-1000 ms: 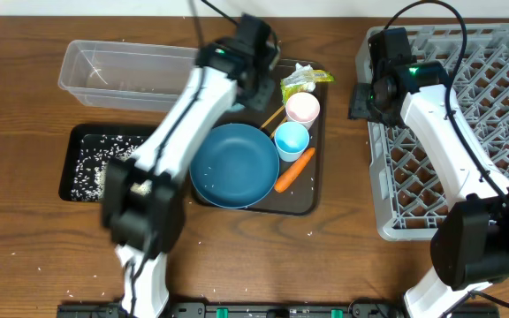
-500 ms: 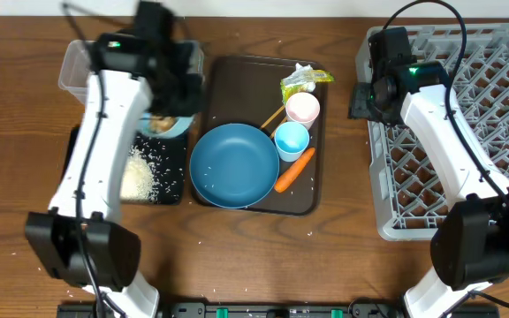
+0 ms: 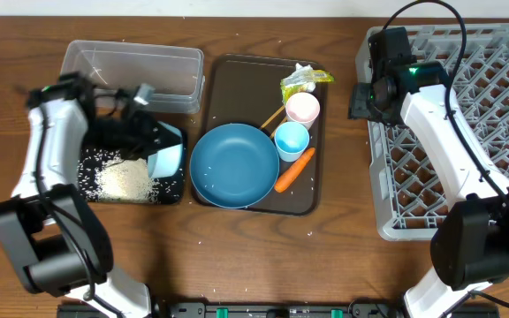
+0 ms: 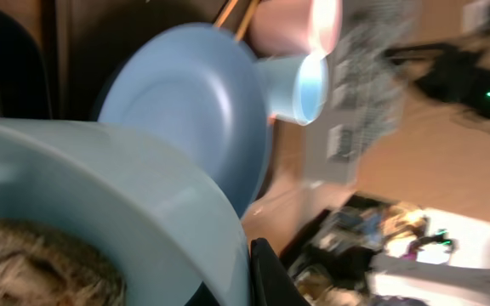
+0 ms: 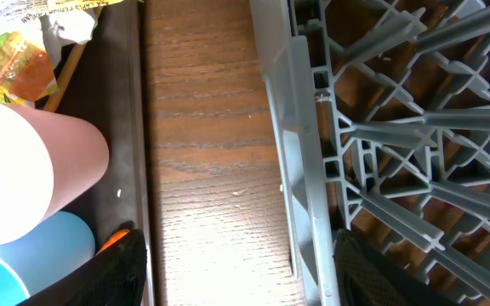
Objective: Sort waste into correct bins and load items into the dishwasher rack
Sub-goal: 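Tip the small blue bowl over the black tray to drop the mushroom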
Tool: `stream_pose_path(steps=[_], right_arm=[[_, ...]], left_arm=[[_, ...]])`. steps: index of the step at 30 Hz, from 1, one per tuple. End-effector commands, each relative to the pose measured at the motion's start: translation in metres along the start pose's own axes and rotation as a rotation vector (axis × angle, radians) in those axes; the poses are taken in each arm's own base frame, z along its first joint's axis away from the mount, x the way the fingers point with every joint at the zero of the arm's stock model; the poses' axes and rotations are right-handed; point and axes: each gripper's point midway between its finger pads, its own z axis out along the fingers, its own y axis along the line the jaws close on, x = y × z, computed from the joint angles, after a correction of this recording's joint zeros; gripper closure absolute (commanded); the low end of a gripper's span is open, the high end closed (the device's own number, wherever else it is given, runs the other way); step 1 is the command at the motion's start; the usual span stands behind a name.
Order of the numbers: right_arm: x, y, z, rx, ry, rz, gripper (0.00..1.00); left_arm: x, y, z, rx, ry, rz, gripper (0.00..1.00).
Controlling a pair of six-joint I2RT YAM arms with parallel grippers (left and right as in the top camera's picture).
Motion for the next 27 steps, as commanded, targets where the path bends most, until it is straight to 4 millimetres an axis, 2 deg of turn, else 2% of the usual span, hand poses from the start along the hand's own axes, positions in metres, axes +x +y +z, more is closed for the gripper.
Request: stream_pose_path(steps=[1, 6, 11, 18, 27], right_arm=[[-0.001, -0.005, -0.003, 0.012, -0.01, -0.007, 0.35], [-0.001, -0.005, -0.003, 0.012, -0.009, -0.006, 0.35], [-0.001, -0.004, -0.003, 0.008, -0.008, -0.007, 0.35], [0.0, -0.004, -0.003, 0.009, -0.005, -0.007, 0.35], [0.0, -0.004, -0.003, 0.009, -0.005, -0.007, 0.35]], left_arm=[[-0.01, -0.018, -0.021, 0.243, -0.149, 0.067, 0.94], [-0.012, -0.007, -0.044, 0.332, -0.264, -0.002, 0.94], [-0.016, -0.004, -0.058, 0.368, -0.325, -0.014, 0.94], [-0.022, -0.015, -0.066, 0.442, -0.373, 0.011, 0.94], [-0.023, -0.016, -0.067, 0.445, -0.377, 0.015, 0.94]])
